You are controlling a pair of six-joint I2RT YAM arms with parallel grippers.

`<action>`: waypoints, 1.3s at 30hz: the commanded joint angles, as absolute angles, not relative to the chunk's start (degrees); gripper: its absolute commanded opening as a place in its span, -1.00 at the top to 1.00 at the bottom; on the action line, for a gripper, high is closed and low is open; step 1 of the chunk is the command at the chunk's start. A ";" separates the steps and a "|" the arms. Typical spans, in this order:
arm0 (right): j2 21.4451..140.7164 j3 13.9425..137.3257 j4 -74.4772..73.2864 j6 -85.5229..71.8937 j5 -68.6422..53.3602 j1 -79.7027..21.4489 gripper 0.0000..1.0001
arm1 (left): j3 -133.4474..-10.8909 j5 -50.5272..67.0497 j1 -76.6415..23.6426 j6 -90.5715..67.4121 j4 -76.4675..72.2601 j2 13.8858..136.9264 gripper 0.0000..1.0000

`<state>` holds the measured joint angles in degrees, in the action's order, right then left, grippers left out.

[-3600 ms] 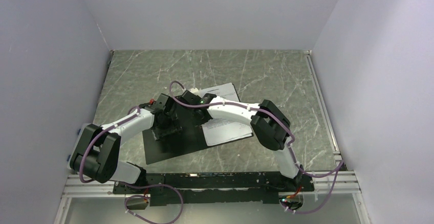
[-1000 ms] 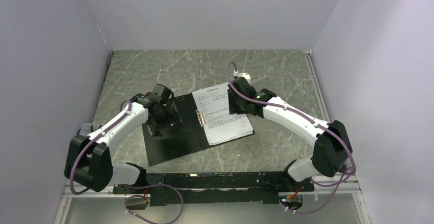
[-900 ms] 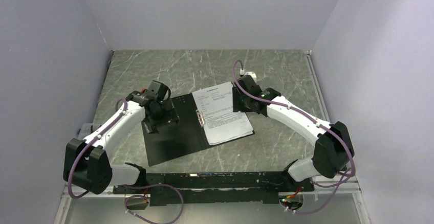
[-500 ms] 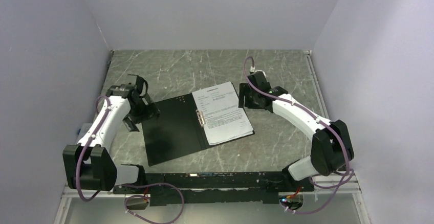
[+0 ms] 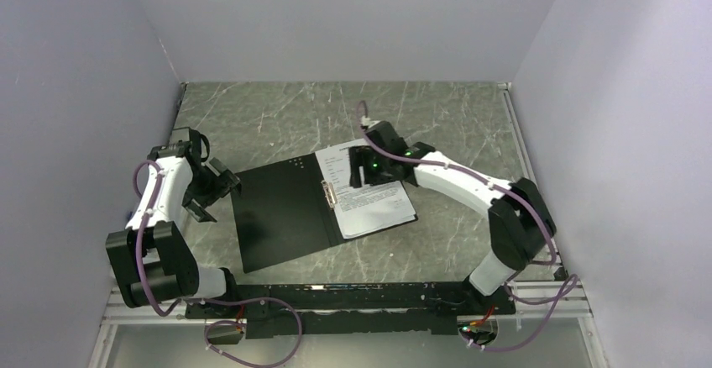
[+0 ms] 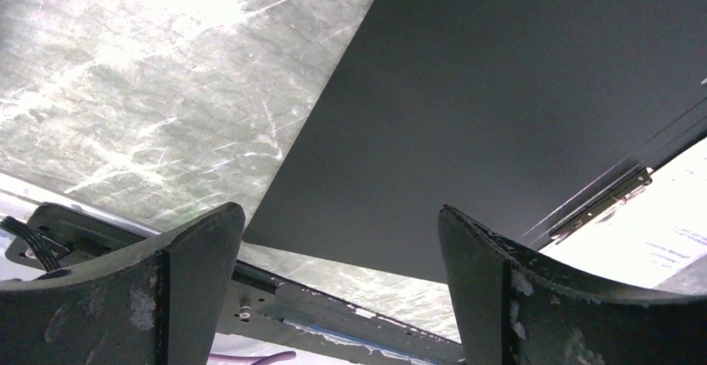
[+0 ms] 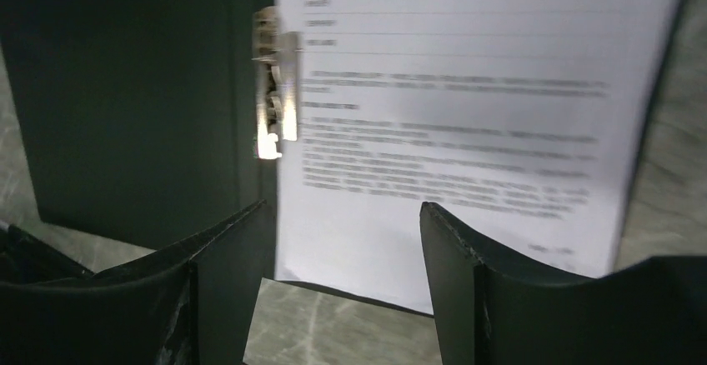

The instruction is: Put the files into the folder

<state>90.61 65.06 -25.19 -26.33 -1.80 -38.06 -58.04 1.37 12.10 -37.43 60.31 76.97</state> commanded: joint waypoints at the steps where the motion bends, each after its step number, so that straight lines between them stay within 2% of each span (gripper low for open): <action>1: 95.38 71.58 -24.26 -26.36 -0.43 -43.18 -0.37 | -58.88 3.04 12.50 -36.02 59.05 76.93 -0.87; 12: 110.70 87.63 -31.16 -26.54 5.02 -50.68 -0.19 | -60.50 0.10 13.05 -31.28 58.94 72.71 -0.85; 16: 116.28 94.17 -34.86 -27.03 8.58 -52.46 -0.04 | -59.89 1.52 13.13 -30.53 57.87 71.95 -0.85; 22: 121.33 98.85 -38.47 -28.48 13.58 -53.48 0.10 | -58.54 4.55 13.06 -30.16 56.34 70.41 -0.85; 30: 125.28 101.85 -40.30 -29.68 14.32 -54.20 0.28 | -58.11 6.73 12.47 -29.88 55.60 70.14 -0.84; 36: 126.95 103.41 -41.47 -30.55 15.96 -54.57 0.30 | -57.86 6.93 11.70 -29.79 55.32 70.03 -0.84; 39: 126.84 103.50 -41.98 -30.96 17.53 -54.67 0.20 | -57.83 6.94 11.41 -29.79 55.17 69.71 -0.84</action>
